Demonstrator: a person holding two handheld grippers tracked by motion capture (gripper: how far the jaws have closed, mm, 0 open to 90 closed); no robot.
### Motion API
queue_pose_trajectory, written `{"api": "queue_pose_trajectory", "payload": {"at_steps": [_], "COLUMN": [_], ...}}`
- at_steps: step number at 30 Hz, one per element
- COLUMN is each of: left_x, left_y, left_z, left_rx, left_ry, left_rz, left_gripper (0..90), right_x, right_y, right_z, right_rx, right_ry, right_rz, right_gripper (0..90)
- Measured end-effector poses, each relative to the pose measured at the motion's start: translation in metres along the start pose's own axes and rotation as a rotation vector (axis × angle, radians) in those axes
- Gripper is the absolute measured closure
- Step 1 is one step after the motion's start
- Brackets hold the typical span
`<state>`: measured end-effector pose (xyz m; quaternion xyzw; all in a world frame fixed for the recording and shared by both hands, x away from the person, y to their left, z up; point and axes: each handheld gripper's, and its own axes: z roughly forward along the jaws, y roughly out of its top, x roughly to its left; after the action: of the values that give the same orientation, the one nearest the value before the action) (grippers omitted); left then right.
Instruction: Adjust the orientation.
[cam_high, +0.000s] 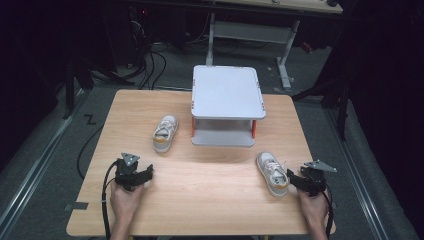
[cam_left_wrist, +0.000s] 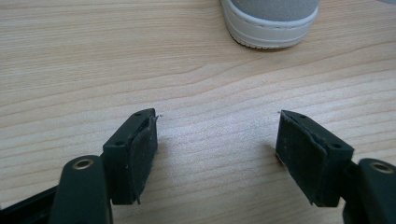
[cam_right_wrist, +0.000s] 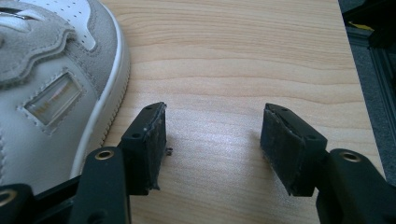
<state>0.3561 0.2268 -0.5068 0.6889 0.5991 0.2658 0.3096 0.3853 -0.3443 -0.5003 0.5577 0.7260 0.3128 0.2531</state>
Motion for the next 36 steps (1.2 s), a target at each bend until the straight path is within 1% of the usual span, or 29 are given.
{"api": "queue_pose_trajectory", "payload": {"at_steps": [10, 17, 24, 29, 31, 32, 33, 35, 36], "left_x": [0.0, 0.0, -0.001, -0.002, -0.002, -0.002, -0.002, -0.002, -0.001], "left_y": [0.0, 0.0, 0.0, -0.001, 0.0, 0.002, 0.002, 0.007, 0.013], "left_z": [0.0, 0.0, -0.001, -0.002, -0.003, -0.005, -0.005, -0.008, -0.012], "left_rx": [-0.002, 0.001, -0.003, -0.008, -0.01, -0.016, -0.016, -0.028, -0.035], "left_ry": [-0.003, -0.008, 0.001, 0.01, 0.004, -0.007, -0.007, -0.02, -0.032], "left_rz": [0.0, 0.013, 0.002, -0.011, -0.013, -0.016, -0.016, -0.025, -0.018], "left_gripper": [29.6, 30.2, 31.9, 35.5, 37.0, 38.0, 38.5, 39.0, 40.4], "right_x": [0.001, 0.001, 0.001, 0.001, 0.001, 0.001, 0.001, 0.001, 0.001], "right_y": [0.0, 0.0, 0.0, 0.0, 0.0, 0.0, 0.0, 0.0, 0.0], "right_z": [0.0, 0.0, 0.0, 0.0, 0.0, 0.0, 0.0, 0.0, 0.0], "right_rx": [0.001, 0.001, 0.001, 0.002, 0.002, 0.002, 0.002, 0.002, 0.002], "right_ry": [0.003, 0.006, 0.008, 0.008, 0.008, 0.008, 0.008, 0.009, 0.009], "right_rz": [-0.003, -0.006, -0.007, -0.007, -0.007, -0.007, -0.007, -0.007, -0.007], "right_gripper": [38.7, 38.2, 38.1, 38.0, 38.0, 38.0, 38.0, 38.0, 38.0]}}
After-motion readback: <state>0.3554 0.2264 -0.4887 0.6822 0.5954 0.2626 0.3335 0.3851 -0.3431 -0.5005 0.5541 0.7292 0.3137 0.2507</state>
